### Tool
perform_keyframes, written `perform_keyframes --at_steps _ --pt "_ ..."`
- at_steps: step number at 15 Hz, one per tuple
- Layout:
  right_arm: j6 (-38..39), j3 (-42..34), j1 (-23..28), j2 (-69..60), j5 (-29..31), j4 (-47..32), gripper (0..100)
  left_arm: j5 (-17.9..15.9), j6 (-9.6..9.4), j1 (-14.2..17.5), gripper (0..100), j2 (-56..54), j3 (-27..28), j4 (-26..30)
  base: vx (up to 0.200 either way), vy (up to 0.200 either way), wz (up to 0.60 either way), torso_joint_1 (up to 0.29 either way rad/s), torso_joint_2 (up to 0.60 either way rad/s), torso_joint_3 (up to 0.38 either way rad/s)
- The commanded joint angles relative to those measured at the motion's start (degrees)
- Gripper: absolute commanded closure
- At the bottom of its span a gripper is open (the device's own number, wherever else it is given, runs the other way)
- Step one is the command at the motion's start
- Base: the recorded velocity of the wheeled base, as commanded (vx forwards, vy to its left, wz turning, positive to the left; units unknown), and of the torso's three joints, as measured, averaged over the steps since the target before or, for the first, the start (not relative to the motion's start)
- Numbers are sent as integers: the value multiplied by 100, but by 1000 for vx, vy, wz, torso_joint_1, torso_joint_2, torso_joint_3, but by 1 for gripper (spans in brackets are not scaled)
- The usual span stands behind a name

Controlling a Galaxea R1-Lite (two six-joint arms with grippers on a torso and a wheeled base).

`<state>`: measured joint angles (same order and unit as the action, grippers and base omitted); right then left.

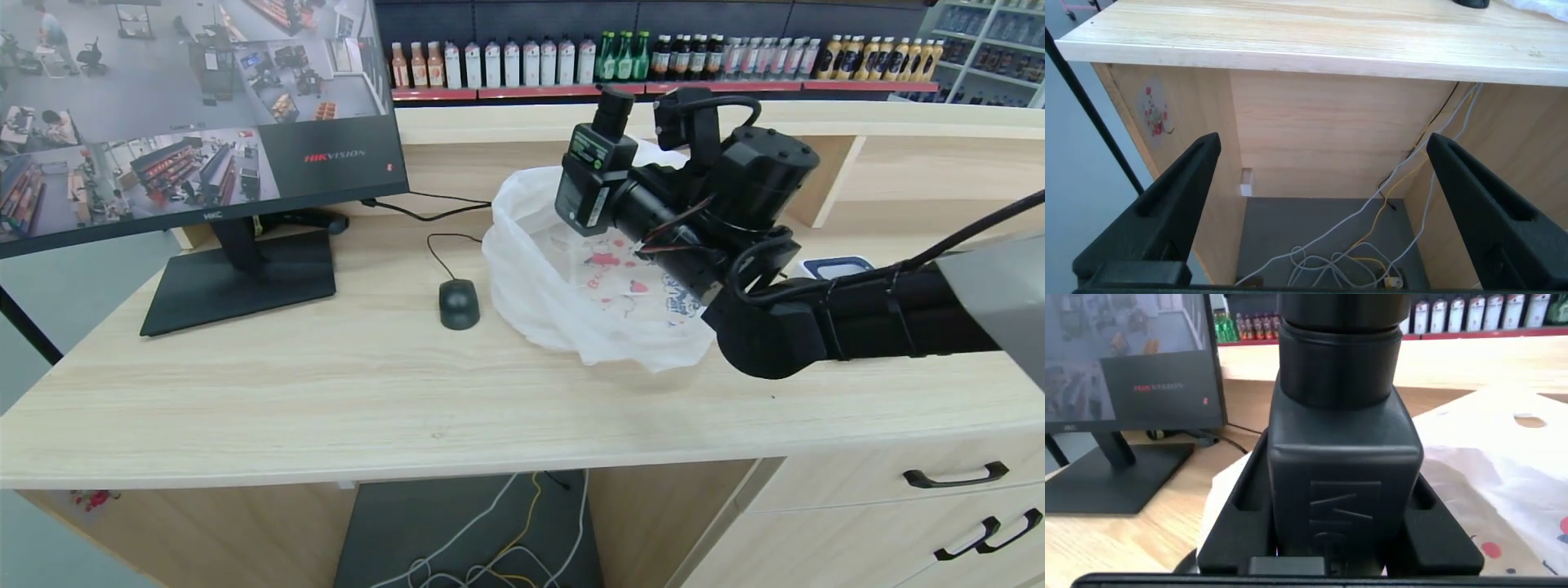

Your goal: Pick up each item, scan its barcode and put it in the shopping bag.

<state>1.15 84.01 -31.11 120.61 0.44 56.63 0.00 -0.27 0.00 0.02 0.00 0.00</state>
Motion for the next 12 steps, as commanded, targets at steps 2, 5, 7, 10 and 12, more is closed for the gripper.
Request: perform_keyframes --at_steps 2,5,7,10,12 --pt "0 125 96 454 0 -11 100 0 0 0 0 -2 0 0 0 0 0 0 0 0" --pt "-9 116 105 648 0 24 100 0 0 0 0 -2 0 0 0 0 0 0 0 0" --pt "-9 134 114 753 0 24 100 0 0 0 0 -2 0 0 0 0 0 0 0 0" --pt "-44 134 158 911 18 42 100 0 0 0 0 -2 0 0 0 0 0 0 0 0" --pt "-44 125 167 982 26 50 100 0 0 0 0 -2 0 0 0 0 0 0 0 0"
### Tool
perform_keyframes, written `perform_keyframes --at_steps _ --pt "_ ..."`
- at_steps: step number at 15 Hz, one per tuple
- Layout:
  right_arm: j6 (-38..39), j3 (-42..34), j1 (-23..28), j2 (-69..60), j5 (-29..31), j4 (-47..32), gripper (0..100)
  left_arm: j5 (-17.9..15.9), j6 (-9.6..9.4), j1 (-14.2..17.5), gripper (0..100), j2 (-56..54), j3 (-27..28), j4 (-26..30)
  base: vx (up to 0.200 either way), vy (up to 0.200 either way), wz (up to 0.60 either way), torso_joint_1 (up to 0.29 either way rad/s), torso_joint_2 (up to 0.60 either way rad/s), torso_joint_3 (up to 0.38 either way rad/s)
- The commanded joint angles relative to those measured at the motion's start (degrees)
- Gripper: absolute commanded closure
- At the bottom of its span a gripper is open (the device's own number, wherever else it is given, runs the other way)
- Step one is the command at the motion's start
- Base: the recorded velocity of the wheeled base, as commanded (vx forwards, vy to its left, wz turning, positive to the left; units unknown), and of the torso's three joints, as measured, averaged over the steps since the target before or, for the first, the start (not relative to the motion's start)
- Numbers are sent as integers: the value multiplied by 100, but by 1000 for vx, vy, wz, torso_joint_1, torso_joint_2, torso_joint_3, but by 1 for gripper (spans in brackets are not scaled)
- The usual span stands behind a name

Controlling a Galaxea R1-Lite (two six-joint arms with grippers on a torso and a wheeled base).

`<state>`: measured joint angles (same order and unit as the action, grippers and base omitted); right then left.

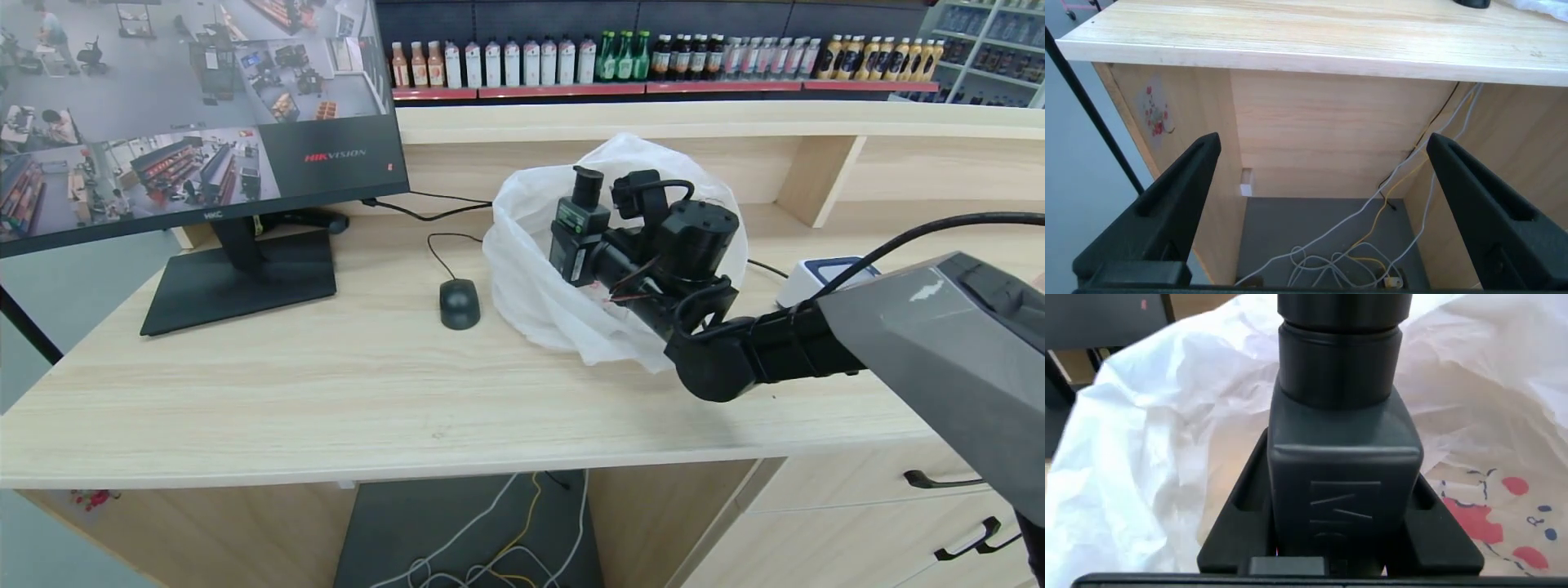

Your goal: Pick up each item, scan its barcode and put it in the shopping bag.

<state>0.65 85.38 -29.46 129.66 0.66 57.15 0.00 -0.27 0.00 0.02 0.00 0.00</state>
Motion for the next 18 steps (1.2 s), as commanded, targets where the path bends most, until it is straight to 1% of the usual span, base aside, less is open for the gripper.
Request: perform_keyframes --at_steps 1,7,12,18 --pt "6 -22 20 112 4 -2 100 0 0 0 0 -2 0 0 0 0 0 0 0 0" --pt "-82 -30 37 323 4 16 100 0 0 0 0 -2 0 0 0 0 0 0 0 0" --pt "-91 -180 37 464 13 297 100 0 0 0 0 -2 0 0 0 0 0 0 0 0" --pt "-73 -250 37 508 4 306 100 0 0 0 0 -2 0 0 0 0 0 0 0 0"
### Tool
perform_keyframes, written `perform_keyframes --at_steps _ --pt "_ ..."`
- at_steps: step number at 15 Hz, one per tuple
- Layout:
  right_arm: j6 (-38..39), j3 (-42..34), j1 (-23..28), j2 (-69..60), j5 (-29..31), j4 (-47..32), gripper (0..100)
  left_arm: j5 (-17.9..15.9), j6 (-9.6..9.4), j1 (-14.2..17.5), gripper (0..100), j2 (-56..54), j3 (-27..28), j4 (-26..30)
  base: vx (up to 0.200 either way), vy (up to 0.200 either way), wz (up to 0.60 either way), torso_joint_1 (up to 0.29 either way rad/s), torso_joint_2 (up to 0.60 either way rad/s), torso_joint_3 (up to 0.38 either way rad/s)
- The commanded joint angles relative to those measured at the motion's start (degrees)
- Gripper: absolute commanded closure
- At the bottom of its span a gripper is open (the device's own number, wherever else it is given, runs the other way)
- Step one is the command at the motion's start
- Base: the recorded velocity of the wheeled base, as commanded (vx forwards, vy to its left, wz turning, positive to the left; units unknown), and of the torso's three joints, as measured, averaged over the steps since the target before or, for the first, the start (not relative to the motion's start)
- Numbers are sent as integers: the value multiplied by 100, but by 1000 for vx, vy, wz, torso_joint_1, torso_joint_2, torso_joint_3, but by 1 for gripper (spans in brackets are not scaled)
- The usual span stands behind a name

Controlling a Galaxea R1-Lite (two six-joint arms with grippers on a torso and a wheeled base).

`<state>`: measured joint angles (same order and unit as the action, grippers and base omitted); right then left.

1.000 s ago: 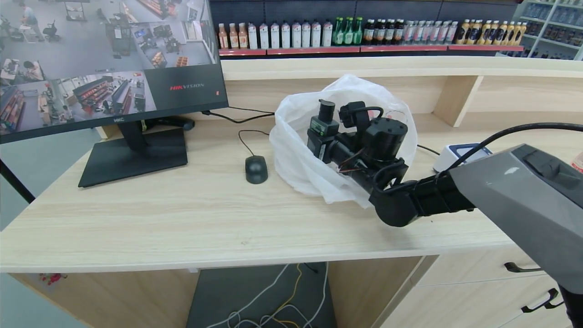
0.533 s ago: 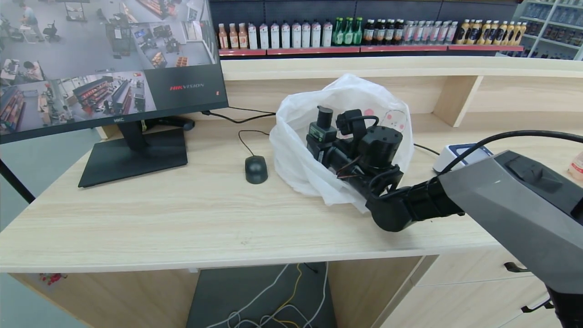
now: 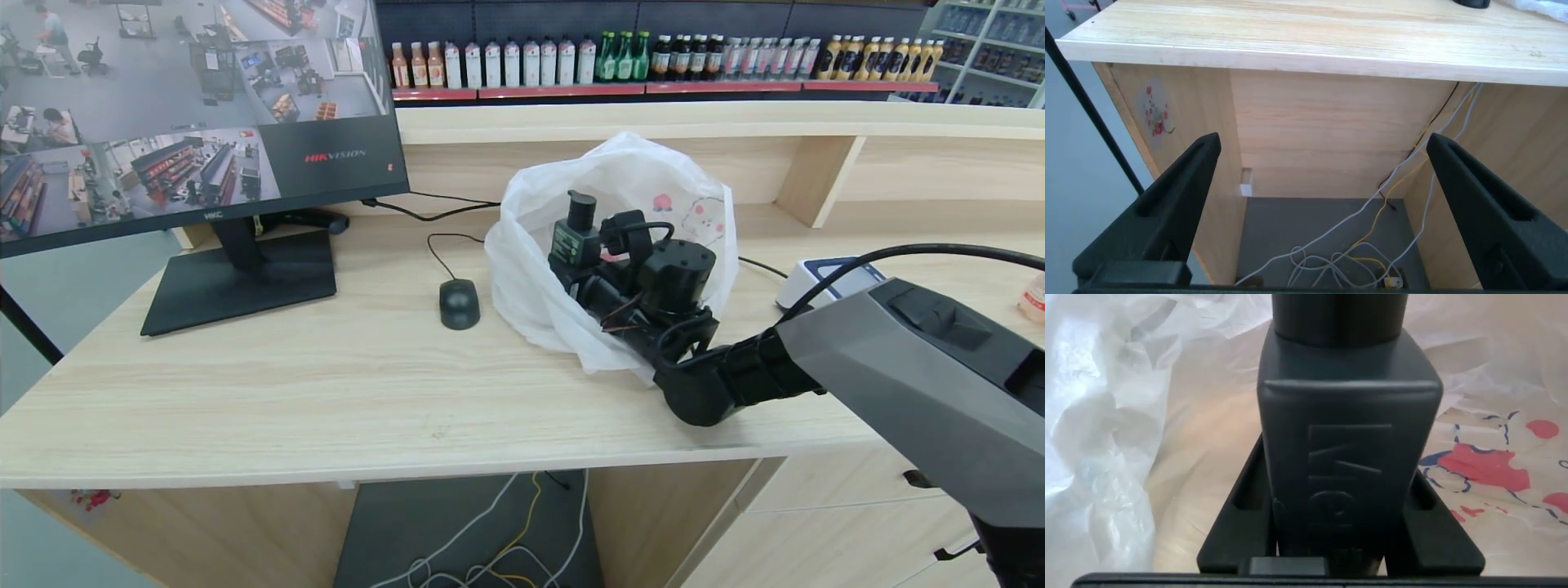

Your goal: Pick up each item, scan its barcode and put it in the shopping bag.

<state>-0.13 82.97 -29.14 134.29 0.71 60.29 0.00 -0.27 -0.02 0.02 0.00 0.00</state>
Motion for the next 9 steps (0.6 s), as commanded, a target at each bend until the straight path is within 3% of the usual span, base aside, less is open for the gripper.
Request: perform_keyframes --at_steps 1,9 --pt "5 -35 4 36 0 -9 100 0 0 2 0 -2 0 0 0 0 0 0 0 0" --pt "-4 -193 -4 36 26 123 100 0 0 2 0 -2 0 0 0 0 0 0 0 0"
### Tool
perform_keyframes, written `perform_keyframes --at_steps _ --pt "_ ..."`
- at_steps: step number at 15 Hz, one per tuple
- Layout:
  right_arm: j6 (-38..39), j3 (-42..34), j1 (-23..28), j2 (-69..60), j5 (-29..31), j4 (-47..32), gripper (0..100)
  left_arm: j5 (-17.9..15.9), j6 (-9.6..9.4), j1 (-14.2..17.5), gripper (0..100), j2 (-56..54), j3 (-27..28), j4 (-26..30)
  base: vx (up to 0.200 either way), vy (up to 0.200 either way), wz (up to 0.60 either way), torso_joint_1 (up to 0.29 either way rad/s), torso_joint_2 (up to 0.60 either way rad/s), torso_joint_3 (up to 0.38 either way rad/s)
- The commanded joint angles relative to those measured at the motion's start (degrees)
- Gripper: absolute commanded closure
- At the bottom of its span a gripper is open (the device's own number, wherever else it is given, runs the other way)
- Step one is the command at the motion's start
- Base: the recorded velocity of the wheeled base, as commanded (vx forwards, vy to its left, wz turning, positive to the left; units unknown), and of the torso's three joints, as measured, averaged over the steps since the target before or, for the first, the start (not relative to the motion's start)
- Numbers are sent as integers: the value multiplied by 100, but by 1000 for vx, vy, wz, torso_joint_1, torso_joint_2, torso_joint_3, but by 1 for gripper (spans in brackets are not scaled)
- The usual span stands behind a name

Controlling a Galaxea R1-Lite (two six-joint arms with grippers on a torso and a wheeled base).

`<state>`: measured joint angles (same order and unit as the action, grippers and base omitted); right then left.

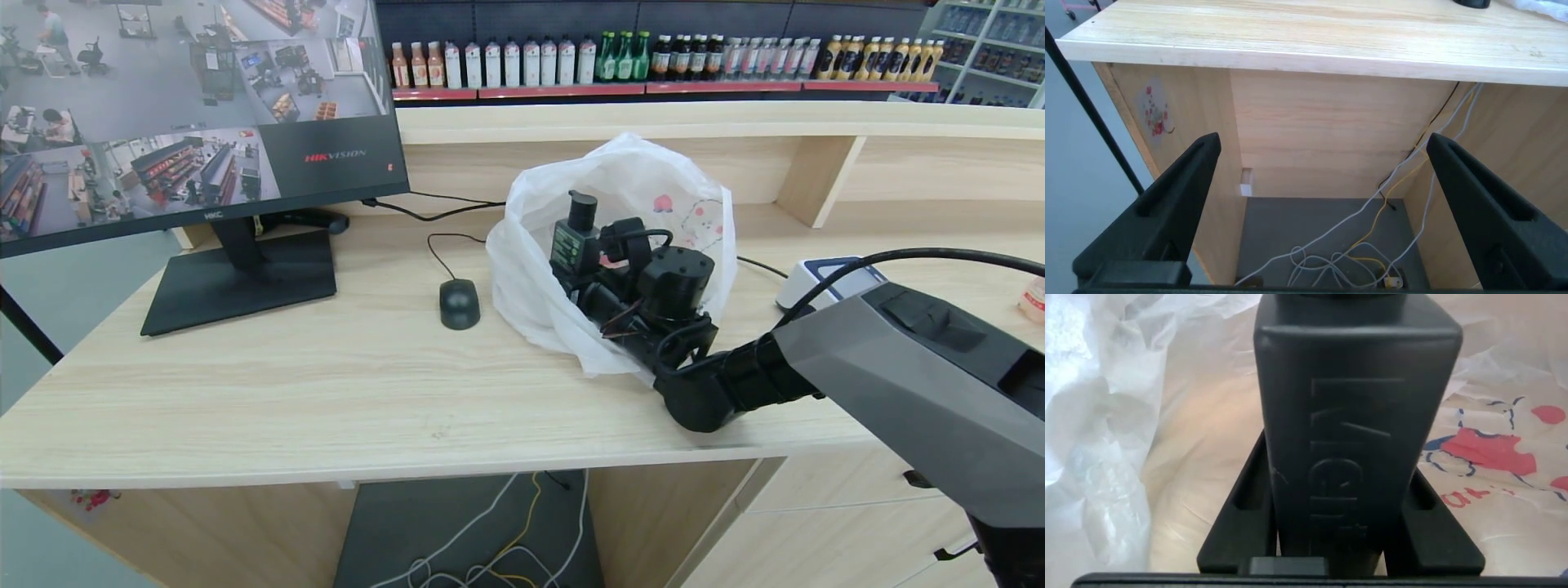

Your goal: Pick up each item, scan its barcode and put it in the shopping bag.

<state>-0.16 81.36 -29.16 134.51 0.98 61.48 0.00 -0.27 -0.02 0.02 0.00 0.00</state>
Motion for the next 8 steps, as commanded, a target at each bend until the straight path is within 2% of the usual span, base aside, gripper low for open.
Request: perform_keyframes --at_steps 1,8 --pt "-28 -76 -2 14 -1 75 0 0 0 2 0 -2 0 0 0 0 0 0 0 0" --pt "-54 -235 -2 -30 -27 532 0 0 0 2 0 -2 0 0 0 0 0 0 0 0"
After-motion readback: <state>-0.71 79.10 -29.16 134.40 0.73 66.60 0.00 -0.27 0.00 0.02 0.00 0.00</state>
